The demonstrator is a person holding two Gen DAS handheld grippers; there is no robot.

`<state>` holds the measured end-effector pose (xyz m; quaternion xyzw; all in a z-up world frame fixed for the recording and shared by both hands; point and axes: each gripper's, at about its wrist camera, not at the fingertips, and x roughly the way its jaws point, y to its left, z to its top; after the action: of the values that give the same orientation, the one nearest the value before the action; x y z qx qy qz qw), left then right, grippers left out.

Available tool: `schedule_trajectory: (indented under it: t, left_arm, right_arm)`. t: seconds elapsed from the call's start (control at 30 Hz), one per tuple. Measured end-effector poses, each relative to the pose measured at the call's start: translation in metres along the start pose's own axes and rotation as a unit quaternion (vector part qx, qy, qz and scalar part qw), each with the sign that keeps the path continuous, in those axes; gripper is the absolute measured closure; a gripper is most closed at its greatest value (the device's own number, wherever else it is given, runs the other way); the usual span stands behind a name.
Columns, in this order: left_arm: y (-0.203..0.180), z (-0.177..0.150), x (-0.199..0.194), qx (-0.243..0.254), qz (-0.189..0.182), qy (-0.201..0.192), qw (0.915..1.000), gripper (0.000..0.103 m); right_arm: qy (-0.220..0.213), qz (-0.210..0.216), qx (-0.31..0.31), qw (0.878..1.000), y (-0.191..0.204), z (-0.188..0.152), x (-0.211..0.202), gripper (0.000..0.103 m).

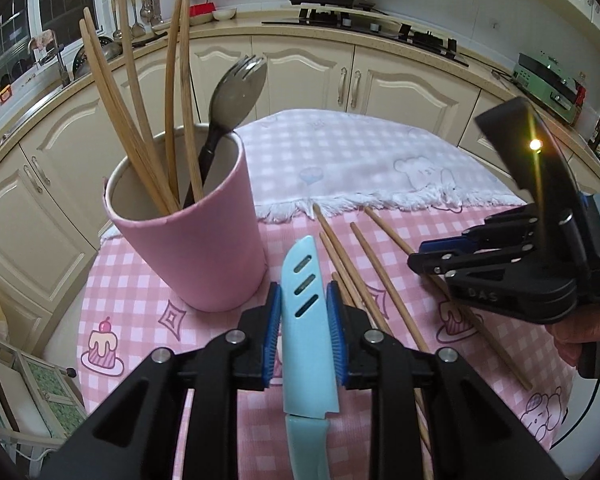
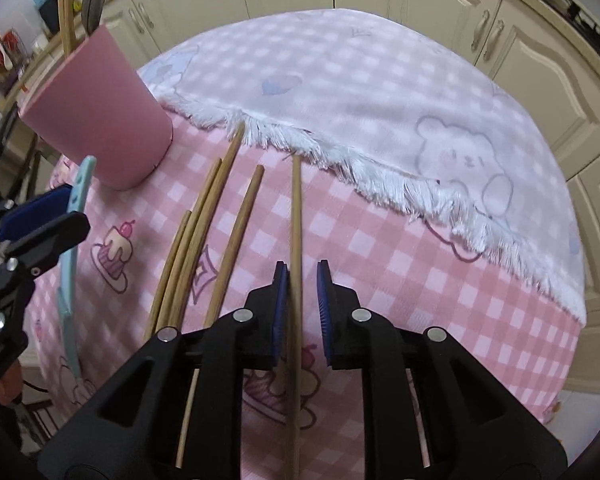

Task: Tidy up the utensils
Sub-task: 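Lift the blue knife and chopstick and carry them above the pink cup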

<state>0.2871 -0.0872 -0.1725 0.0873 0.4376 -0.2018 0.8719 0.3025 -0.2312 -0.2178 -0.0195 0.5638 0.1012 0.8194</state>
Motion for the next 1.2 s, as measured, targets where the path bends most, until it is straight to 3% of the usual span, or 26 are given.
schedule_trajectory:
  t: [0.37,0.43,0.5,0.67,0.87,1.2]
  left_arm:
    - [0.003,-0.001,-0.004,-0.005,-0.006,-0.005,1.0,0.081]
    - [0.003,-0.001,-0.006,-0.007,-0.006,-0.006,0.9999,0.081]
    - [0.004,-0.001,-0.009,-0.009,-0.006,-0.01,0.9999,0.081]
    - [0.009,-0.002,-0.022,-0.021,-0.005,-0.028,0.9994,0.081]
    - [0.025,0.0,-0.049,-0.054,-0.011,-0.069,0.9961,0.081]
    - [0.033,0.01,-0.095,-0.062,-0.012,-0.137,0.9885,0.082]
  right_arm:
    - [0.01,-0.027,-0.033,0.999,0.012,-0.003,0.001,0.084]
    - [0.002,-0.029,-0.041,0.999,0.015,-0.008,-0.001,0.096]
    - [-0.006,-0.003,-0.025,1.0,0.011,-0.012,-0.004,0.097]
    - [-0.056,0.052,0.013,0.997,-0.004,-0.018,-0.028,0.097]
    - [-0.132,0.108,0.04,0.985,-0.014,-0.021,-0.072,0.097]
    - [-0.235,0.139,0.033,0.961,-0.006,-0.005,-0.119,0.097]
